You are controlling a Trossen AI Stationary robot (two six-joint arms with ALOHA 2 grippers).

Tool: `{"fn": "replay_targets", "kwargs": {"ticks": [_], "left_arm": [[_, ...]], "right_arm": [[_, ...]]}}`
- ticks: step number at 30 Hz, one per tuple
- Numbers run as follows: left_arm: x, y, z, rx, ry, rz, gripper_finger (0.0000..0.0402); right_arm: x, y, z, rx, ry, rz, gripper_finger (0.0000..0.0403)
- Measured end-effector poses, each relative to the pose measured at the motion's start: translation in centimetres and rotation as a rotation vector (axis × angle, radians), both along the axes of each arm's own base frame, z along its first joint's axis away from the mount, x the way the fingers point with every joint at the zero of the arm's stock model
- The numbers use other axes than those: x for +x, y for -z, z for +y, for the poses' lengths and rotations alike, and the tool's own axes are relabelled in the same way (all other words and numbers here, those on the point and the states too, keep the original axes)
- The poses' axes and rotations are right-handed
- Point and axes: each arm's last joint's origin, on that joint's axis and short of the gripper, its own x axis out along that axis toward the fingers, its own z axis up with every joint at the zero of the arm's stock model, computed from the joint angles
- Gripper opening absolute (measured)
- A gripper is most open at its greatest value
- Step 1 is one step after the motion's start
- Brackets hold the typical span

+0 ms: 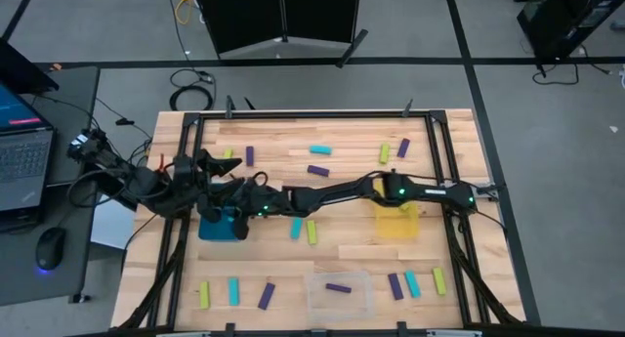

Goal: Sort blocks
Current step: Put the light blue block into the blue bin, then put the green block into the yellow bin

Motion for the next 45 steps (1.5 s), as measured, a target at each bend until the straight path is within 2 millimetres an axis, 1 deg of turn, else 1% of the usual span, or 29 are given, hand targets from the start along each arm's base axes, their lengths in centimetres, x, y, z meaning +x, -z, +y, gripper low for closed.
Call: {"fn": "replay_targets", "kwargs": {"ticks": [2,3,4,8,9,11,14,16,17,18,20,23,25,29,31,35,38,40,43,45], "left_arm": [[0.0,0.0,0.0,0.001,0.0,0.003,0.0307],[0.0,0.1,0.0,0.002,0.001,0.005,0.0307],[0.0,0.1,0.0,0.002,0.001,0.007,0.0307],[0.0,0.1,-0.1,0.002,0.016,0.005,0.0307],[0.1,0.1,-0.1,0.004,0.025,0.006,0.0307],[0.1,0.2,-0.2,0.005,0.051,0.005,0.0307],[0.1,0.2,-0.2,0.006,0.059,0.006,0.0307],[0.1,0.2,-0.3,0.009,0.064,0.008,0.0307],[0.1,0.2,-0.3,0.011,0.067,0.007,0.0307],[0.1,0.2,-0.3,0.011,0.069,0.007,0.0307],[0.1,0.4,-0.4,0.02,0.072,0.021,0.0307],[0.6,1.4,-0.6,0.037,0.07,0.111,0.0307],[1.3,2.6,-0.9,0.034,0.036,0.186,0.0307],[3.6,4.9,-1.3,-0.006,-0.011,0.29,0.03],[5.0,6.1,-1.6,-0.03,-0.017,0.347,0.0294],[8.3,8.1,-2.3,-0.093,-0.004,0.453,0.0281],[10.9,9.3,-2.9,-0.129,0.033,0.552,0.0274],[12.4,9.8,-3.4,-0.149,0.045,0.618,0.0274],[14.3,10.0,-4.2,-0.167,0.053,0.71,0.0274],[15.1,10.3,-4.8,-0.167,0.052,0.792,0.0274]], "right_arm": [[0.4,0.5,0.2,0.013,-0.047,0.028,0.0115],[0.5,0.6,0.2,0.016,-0.056,0.03,0.013],[0.5,0.7,0.2,0.011,-0.061,0.047,0.0154],[0.2,0.2,-0.1,-0.052,-0.093,0.098,0.0277],[-0.1,-0.1,-0.2,-0.086,-0.073,0.118,0.0301],[-0.6,-1.1,-0.5,-0.151,-0.025,0.12,0.0333],[-1.7,-2.5,-0.8,-0.183,-0.009,0.076,0.0346],[-3.0,-3.2,-0.9,-0.184,-0.006,0.019,0.034],[-3.9,-3.2,-0.8,-0.187,-0.006,0.008,0.0334],[-5.0,-3.3,-0.9,-0.188,0.0,-0.015,0.0327],[-7.9,-3.4,-1.0,-0.188,0.007,-0.049,0.0311],[-13.2,-3.9,-1.4,-0.19,0.046,-0.121,0.0289],[-17.0,-4.5,-1.3,-0.198,0.093,-0.16,0.0278],[-24.1,-5.9,-1.1,-0.224,0.184,-0.161,0.0266],[-27.5,-6.9,-0.9,-0.24,0.228,-0.178,0.0266],[-33.7,-8.9,-0.5,-0.274,0.338,-0.215,0.0268],[-37.6,-10.4,-0.4,-0.29,0.396,-0.242,0.027],[-39.7,-11.3,-0.3,-0.304,0.425,-0.245,0.0273],[-42.3,-12.1,-0.3,-0.322,0.458,-0.212,0.0278],[-43.8,-12.5,-0.3,-0.323,0.477,-0.203,0.0282]]}}
